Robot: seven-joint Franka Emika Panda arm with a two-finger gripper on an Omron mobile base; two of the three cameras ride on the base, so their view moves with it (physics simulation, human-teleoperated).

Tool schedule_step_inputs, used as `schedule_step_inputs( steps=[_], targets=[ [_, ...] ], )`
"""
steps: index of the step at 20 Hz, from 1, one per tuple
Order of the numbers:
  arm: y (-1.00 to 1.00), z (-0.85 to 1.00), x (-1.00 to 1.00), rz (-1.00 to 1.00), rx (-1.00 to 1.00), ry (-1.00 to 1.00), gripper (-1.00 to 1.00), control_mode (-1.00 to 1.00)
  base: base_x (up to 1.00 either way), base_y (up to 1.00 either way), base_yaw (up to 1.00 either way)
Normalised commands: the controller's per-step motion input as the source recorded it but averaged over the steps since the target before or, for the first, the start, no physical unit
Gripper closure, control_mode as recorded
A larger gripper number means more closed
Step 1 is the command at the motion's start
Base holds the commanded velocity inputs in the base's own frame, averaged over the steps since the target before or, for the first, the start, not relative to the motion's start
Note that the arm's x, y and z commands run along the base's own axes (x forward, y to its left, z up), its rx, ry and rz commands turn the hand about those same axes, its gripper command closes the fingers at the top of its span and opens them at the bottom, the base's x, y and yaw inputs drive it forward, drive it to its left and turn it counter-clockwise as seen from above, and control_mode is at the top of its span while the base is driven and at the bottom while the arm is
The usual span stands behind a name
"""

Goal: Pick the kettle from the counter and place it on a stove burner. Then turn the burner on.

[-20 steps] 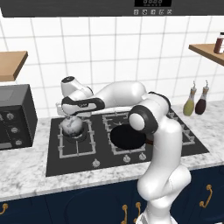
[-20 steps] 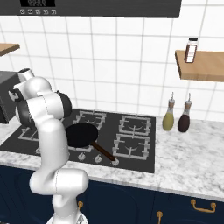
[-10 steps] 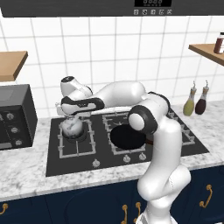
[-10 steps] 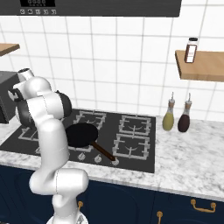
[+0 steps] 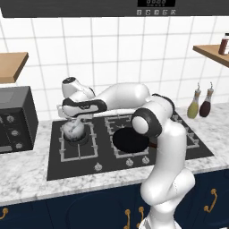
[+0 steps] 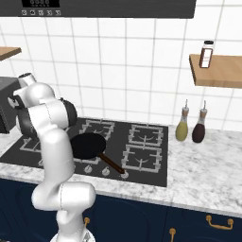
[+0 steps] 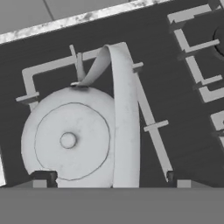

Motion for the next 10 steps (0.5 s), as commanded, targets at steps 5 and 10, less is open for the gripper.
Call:
schedule_step_inputs(
  steps=[5,10],
  targets=[
    [-0.13,0.32,-0.36,0.00,0.00,-0.08,-1.00,-1.00,0.00,0.00,0.00],
    [-0.18,0.25,-0.62,0.00,0.00,-0.08,-1.00,-1.00,0.00,0.00,0.00]
  ],
)
